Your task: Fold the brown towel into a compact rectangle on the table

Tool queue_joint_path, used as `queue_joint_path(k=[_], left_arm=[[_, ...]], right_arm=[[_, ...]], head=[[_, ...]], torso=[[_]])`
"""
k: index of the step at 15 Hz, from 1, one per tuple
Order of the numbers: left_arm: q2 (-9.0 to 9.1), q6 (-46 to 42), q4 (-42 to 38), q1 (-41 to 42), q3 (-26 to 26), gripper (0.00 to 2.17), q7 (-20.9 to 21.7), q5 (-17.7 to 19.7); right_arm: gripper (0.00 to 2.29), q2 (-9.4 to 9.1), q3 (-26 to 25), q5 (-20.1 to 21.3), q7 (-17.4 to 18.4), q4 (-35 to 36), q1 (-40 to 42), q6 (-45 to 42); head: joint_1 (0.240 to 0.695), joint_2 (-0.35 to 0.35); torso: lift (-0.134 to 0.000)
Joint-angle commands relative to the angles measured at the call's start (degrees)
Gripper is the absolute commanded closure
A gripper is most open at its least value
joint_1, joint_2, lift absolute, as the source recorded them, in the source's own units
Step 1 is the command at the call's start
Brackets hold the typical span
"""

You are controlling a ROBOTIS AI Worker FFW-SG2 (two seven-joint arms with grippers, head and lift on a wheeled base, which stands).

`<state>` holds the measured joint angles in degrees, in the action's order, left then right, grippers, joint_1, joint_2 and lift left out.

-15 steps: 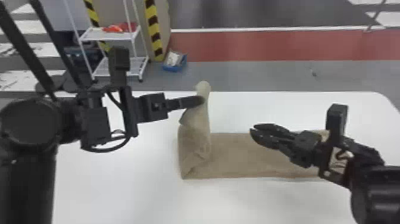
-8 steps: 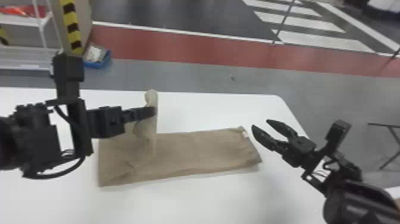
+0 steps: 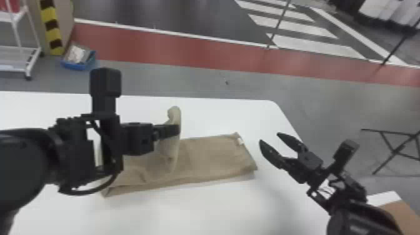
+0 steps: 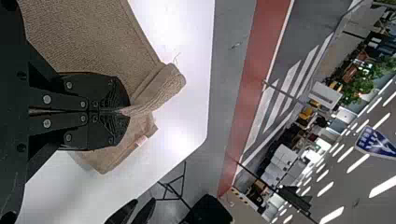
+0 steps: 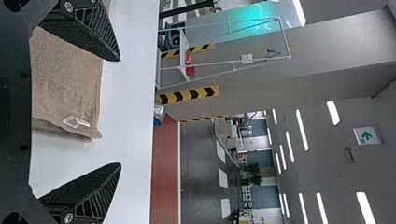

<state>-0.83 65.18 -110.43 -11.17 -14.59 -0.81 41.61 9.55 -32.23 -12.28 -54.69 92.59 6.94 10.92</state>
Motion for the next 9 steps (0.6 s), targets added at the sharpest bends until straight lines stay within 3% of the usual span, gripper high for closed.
queue_joint_path(k=[1, 5, 6, 8, 9], left_arm=[[0.91, 0.0, 1.54, -0.26, -0.88, 1.74, 0.02, -0.57], [0.98, -4.74, 4.26, -0.35, -4.05, 1.72, -1.04, -1.8], [0.98, -6.33, 5.49, -0.35, -5.01, 1.43, -1.56, -1.8], [0.98, -10.19, 8.75, -0.87, -7.56, 0.43, -1.56, -1.8], [0.98, -10.72, 10.33, -1.31, -8.53, 0.12, -1.56, -1.71]], right_arm=[[0.08, 0.56, -0.29, -0.38, -0.06, -1.98, 0.0, -2.0], [0.08, 1.08, -1.17, -1.79, -0.85, -4.09, 0.0, -4.46], [0.08, 1.08, -1.43, -1.79, -1.03, -4.44, 0.0, -4.81], [0.08, 1.08, -1.87, -2.22, -1.47, -5.32, 0.0, -5.51], [0.08, 1.17, -2.05, -2.31, -1.64, -5.67, 0.0, -6.04]], head=[[0.695, -0.35], [0.695, -0.35], [0.695, -0.35], [0.695, -0.35], [0.695, -0.35]], torso=[[-0.124], [-0.124], [-0.124], [-0.124], [-0.124]])
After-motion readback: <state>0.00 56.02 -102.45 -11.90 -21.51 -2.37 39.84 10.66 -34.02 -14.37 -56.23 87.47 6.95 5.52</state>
